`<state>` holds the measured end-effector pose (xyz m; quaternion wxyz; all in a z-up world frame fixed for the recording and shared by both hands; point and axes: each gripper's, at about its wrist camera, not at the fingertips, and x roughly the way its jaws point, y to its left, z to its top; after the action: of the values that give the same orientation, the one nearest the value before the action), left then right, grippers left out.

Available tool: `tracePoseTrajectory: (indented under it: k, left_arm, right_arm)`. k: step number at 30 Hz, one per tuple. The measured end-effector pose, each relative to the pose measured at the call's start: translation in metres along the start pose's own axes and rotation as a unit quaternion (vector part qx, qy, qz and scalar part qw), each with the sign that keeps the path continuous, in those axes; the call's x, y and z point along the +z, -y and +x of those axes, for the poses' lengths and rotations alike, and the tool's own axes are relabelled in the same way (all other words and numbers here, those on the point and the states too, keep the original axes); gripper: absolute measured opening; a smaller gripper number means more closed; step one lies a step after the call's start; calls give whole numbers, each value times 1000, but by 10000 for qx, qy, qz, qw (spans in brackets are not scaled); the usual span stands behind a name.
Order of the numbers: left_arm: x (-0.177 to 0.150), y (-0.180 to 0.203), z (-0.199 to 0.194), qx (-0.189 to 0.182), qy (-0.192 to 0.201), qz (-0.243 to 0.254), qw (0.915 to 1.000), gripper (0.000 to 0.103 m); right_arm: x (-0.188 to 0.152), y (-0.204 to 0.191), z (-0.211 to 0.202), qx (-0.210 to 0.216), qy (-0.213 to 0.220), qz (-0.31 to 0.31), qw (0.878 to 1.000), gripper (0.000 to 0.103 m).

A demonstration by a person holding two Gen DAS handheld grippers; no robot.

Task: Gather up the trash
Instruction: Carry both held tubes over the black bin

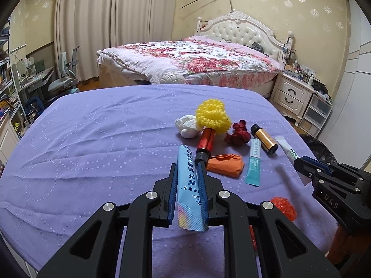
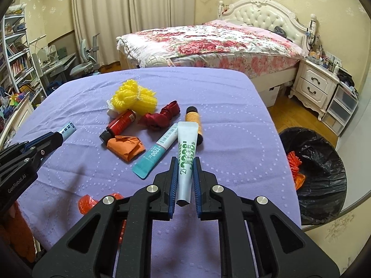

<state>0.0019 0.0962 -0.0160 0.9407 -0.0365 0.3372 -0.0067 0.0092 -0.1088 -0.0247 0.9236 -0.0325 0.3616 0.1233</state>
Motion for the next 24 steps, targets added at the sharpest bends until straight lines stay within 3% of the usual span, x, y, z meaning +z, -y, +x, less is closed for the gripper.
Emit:
tracePoseTrajectory:
  k: [11,17,24]
  left_arm:
    - [22,63,-4,-527,339,372,9973,18]
    - [36,115,3,-864,475,724,9925,18]
    - [44,173,26,-1255,353,986,9865,18]
  right_arm:
    - [1,49,-24,-514,313,331,9976,13]
    - [1,96,-35,-915,455,687,9924,13]
    - [-4,158,-41,-1379,511,1170,9822,13]
